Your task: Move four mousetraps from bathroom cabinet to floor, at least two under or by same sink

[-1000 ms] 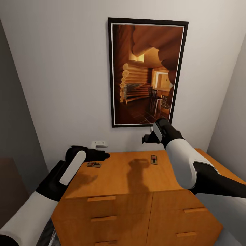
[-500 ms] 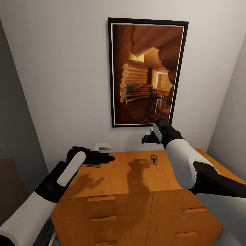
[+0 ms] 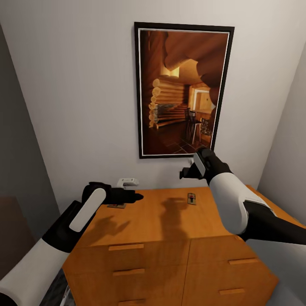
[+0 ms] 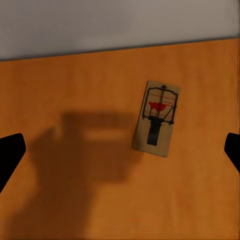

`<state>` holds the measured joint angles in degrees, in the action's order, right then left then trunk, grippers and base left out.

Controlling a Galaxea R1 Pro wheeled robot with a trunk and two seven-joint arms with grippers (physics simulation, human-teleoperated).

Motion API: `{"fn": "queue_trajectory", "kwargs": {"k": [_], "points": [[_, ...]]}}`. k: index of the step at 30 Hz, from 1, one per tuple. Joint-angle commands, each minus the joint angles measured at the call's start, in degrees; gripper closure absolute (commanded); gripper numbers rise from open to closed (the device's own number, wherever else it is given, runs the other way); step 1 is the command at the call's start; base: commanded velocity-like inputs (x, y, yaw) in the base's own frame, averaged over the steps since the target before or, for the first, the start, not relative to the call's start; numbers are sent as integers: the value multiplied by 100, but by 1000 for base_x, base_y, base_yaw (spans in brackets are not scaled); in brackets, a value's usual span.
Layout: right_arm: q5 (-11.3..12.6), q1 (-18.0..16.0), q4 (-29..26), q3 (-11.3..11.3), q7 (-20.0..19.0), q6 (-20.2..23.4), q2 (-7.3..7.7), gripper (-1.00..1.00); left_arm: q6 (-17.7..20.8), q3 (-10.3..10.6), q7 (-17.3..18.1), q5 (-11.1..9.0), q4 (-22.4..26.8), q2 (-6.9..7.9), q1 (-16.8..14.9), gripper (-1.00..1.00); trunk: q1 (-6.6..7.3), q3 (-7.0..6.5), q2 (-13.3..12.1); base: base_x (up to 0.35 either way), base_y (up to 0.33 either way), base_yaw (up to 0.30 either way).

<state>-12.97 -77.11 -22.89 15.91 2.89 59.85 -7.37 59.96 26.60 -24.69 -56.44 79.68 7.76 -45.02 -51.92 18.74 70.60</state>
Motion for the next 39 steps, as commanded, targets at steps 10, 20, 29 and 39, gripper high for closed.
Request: {"fn": "queue_trajectory", "kwargs": {"k": [10,20,29,39], "points": [[5,-5,-14,145,24,15,177,-100,4,13,-63,-53,27,6,-7,-100,0,8,5,0,0,0],[5,-5,-84,186,2,15,200,-100,4,12,-69,-52,30,6,-7,-100,0,8,5,0,0,-40],[-5,-6,-120,190,13,15,208,-100,4,12,-182,-55,30,3,-7,-100,0,8,5,0,0,-183],[-5,-6,-127,188,16,15,201,-100,4,23,-512,-65,35,-9,-7,-100,0,8,5,0,0,-58]]}}
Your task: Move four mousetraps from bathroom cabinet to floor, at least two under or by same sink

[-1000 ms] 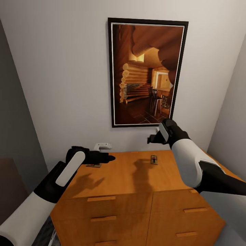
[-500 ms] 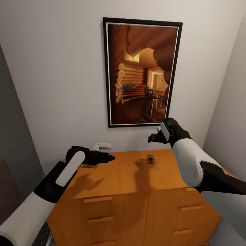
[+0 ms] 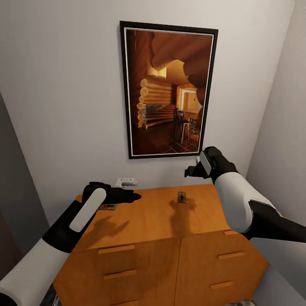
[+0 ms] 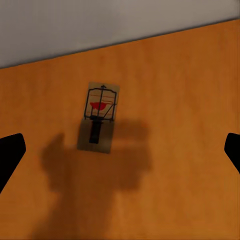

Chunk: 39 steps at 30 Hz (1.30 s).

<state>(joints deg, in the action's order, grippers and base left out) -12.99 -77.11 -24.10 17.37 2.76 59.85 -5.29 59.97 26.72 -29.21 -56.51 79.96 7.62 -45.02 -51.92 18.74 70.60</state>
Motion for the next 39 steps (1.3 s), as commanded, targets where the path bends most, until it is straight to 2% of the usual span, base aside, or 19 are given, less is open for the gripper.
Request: {"fn": "queue_trajectory", "kwargs": {"k": [1,21,39], "points": [[-5,-6,-6,42,30,15,-10,-100,3,13,-78,-58,7,5,-7,-100,0,8,5,0,0,-15],[-14,-6,-7,30,35,15,-51,-100,3,0,-145,-64,10,3,-7,-100,0,8,5,3,1,-4],[-11,-6,2,28,39,15,-68,-100,3,-12,-146,-87,9,5,-7,-100,0,8,5,108,91,0]]}}
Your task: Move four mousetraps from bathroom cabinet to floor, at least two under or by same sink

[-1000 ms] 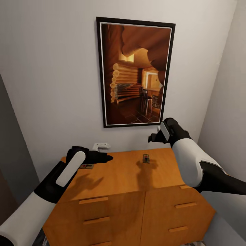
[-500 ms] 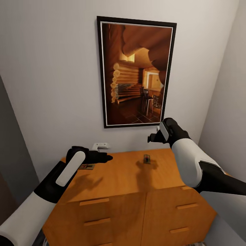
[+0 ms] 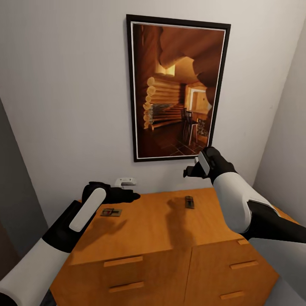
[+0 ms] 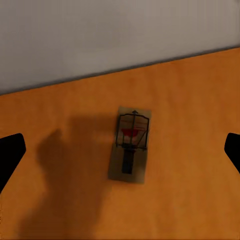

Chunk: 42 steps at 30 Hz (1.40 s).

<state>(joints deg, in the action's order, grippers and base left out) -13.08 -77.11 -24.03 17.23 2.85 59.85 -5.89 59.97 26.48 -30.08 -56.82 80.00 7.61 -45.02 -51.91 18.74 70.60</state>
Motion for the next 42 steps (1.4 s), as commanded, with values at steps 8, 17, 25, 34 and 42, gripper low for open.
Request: {"fn": "queue_trajectory", "kwargs": {"k": [8,17,25,34,42], "points": [[-2,-6,26,50,31,15,-8,-100,3,17,-56,-54,8,4,-7,-100,-1,8,5,13,11,0],[-2,-6,55,53,31,15,-1,-100,3,27,-58,-47,22,1,-7,-100,-1,8,5,2,2,0],[4,-6,85,56,39,15,3,-100,3,36,-60,-55,89,-4,-7,-100,-1,8,5,0,0,0],[9,-6,594,59,87,15,63,-100,3,48,-60,-67,116,-5,-7,-100,-1,8,5,0,0,0],[7,-6,754,61,97,15,139,-100,3,62,-60,-41,120,-5,-7,-100,-1,8,5,0,0,0]]}}
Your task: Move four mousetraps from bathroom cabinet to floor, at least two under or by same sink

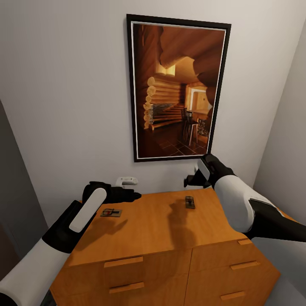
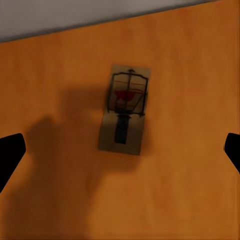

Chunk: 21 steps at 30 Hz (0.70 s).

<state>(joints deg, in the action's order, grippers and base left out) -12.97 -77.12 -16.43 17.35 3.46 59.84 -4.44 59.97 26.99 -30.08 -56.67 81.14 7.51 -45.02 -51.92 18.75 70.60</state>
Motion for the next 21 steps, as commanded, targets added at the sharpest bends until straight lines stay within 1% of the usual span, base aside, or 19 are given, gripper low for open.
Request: {"fn": "queue_trajectory", "kwargs": {"k": [1,8,14,21], "points": [[-3,-5,2,49,35,16,6,-100,3,13,-60,-53,6,3,-7,-100,0,8,5,0,0,0],[-4,-5,28,49,33,16,42,-100,-1,16,-67,-44,3,-2,-7,-100,0,8,5,29,0,0],[-4,-5,33,49,32,16,37,-100,-2,12,-68,-45,3,-3,-7,-100,0,8,5,108,0,0],[-4,-5,34,49,32,16,21,-100,-2,8,-68,-46,6,-4,-7,-100,0,8,5,36,0,0]]}}
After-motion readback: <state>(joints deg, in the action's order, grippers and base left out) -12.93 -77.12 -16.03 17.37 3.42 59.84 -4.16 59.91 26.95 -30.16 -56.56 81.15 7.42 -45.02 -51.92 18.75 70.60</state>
